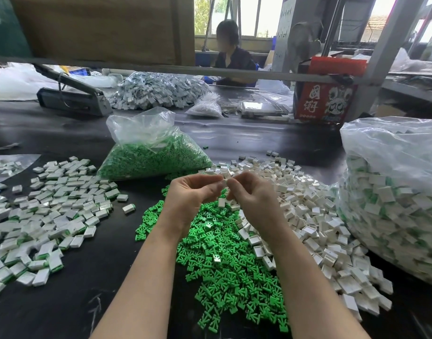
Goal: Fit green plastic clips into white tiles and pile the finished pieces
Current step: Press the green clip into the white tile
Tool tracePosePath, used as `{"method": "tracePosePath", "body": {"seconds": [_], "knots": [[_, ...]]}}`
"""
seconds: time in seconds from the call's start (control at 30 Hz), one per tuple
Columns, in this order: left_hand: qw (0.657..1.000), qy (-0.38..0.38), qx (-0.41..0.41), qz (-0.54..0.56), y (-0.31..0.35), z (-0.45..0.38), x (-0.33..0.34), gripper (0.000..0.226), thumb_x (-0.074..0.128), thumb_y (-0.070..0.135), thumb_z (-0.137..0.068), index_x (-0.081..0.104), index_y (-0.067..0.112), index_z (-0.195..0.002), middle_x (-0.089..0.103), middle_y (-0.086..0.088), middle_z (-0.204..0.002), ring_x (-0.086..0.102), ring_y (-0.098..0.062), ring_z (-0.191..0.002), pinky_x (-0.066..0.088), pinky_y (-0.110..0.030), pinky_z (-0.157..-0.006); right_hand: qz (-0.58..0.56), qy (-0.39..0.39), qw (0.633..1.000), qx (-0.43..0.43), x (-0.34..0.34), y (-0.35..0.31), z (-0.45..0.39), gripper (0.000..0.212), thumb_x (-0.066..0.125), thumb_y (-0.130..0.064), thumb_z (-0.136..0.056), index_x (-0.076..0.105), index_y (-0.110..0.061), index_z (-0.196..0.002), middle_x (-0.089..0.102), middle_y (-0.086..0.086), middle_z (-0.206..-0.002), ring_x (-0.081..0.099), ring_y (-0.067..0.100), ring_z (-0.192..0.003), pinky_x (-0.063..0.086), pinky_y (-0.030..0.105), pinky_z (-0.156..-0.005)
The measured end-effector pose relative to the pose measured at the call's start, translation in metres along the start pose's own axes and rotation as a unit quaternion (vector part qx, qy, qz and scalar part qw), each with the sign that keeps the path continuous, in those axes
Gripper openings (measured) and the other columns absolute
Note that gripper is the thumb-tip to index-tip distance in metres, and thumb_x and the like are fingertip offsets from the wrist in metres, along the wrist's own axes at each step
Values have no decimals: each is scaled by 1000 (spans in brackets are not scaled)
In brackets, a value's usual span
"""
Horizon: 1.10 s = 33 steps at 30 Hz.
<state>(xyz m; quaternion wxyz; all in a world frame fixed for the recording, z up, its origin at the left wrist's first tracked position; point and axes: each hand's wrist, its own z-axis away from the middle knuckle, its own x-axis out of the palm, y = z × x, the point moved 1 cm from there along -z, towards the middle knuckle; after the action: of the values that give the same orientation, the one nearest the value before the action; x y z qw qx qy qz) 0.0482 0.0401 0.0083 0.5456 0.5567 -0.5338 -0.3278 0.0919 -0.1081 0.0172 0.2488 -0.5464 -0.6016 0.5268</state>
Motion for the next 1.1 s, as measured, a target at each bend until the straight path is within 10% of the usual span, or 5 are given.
{"method": "tracePosePath", "body": {"seconds": [0.87, 1.1], "knots": [[978, -150, -48, -139, -4, 6, 3, 28, 41, 21, -103, 47, 17, -75, 42, 11, -60, 35, -6, -57, 33, -14, -53, -50, -92, 993, 60, 7, -7, 4, 40, 37, -10, -104, 39, -12, -64, 37, 1, -58, 33, 14, -54, 29, 34, -58], [970, -202, -55, -124, 3, 7, 4, 25, 44, 29, -92, 43, 19, -69, 35, 4, -61, 28, -8, -54, 27, -18, -48, -129, -152, 976, 91, -1, -6, 6, 36, 37, -9, -104, 37, -12, -68, 30, -1, -59, 31, 4, -46, 30, 14, -47]]}}
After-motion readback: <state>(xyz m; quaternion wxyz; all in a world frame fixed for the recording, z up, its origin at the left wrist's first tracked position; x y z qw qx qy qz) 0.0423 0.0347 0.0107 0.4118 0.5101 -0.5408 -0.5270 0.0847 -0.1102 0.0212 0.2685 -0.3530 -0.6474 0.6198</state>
